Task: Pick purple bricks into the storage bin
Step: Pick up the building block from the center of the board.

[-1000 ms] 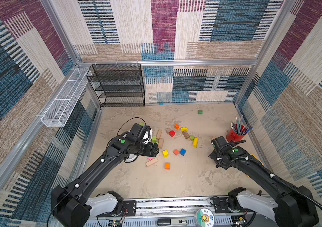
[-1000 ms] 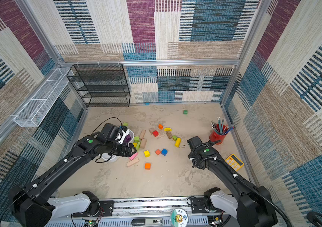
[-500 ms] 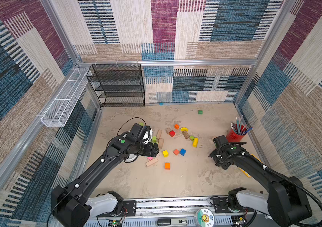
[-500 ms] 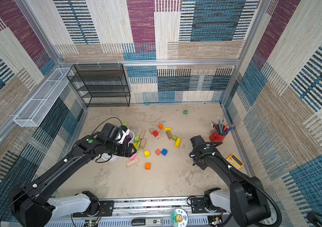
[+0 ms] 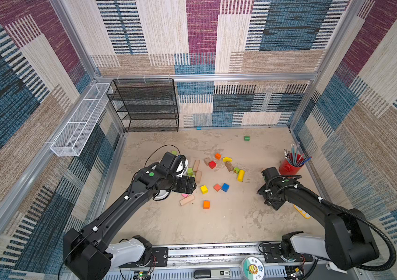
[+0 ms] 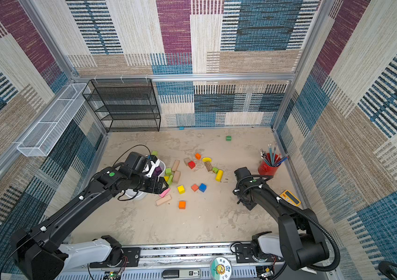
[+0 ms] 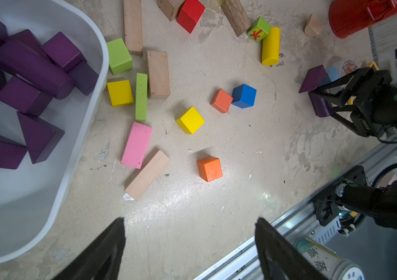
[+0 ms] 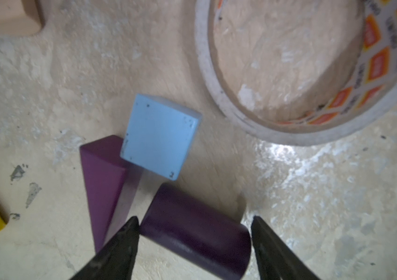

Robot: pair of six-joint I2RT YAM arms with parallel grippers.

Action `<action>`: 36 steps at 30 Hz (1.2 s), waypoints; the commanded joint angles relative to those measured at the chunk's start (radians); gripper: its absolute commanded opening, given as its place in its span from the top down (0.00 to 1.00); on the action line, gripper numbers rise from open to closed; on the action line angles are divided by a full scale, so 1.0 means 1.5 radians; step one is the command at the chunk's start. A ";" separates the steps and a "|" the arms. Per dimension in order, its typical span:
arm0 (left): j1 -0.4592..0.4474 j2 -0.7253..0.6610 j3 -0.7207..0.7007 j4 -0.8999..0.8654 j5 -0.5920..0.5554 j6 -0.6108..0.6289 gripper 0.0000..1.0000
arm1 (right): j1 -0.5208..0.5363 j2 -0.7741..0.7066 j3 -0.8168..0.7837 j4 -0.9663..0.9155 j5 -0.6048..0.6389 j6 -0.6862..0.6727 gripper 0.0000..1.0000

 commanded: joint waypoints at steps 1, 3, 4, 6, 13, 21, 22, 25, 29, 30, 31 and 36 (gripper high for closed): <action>0.000 0.000 -0.002 0.007 0.006 0.010 0.14 | -0.001 0.012 0.006 0.017 0.003 0.004 0.25; 0.000 -0.001 -0.002 0.006 0.006 0.010 0.14 | -0.004 0.017 0.005 0.021 -0.003 0.005 0.25; 0.000 0.000 -0.002 0.006 0.006 0.010 0.14 | -0.004 0.020 0.005 0.022 -0.006 0.007 0.24; 0.000 0.002 -0.002 0.006 0.007 0.010 0.14 | -0.006 0.026 0.007 0.024 -0.008 0.007 0.23; 0.000 0.003 -0.002 0.006 0.007 0.010 0.14 | -0.005 0.035 0.003 0.028 -0.012 0.007 0.23; 0.000 0.003 -0.002 0.006 0.005 0.011 0.14 | -0.006 0.015 -0.001 0.026 -0.001 -0.015 0.28; 0.000 0.004 -0.002 0.006 0.005 0.011 0.14 | -0.005 0.014 -0.001 0.028 -0.003 -0.021 0.29; 0.000 0.005 -0.002 0.006 0.005 0.011 0.14 | -0.005 0.014 -0.001 0.035 -0.010 -0.044 0.31; 0.000 0.009 -0.002 0.006 0.005 0.011 0.14 | -0.004 0.008 -0.001 0.045 -0.023 -0.075 0.33; 0.000 0.010 -0.001 0.006 0.005 0.011 0.14 | -0.003 0.007 -0.003 0.044 -0.026 -0.079 0.33; 0.000 0.011 -0.001 0.006 0.006 0.011 0.14 | -0.004 0.006 -0.003 0.044 -0.029 -0.083 0.33; 0.000 0.012 -0.001 0.006 0.003 0.011 0.14 | 0.006 0.006 -0.010 0.058 -0.041 -0.113 0.36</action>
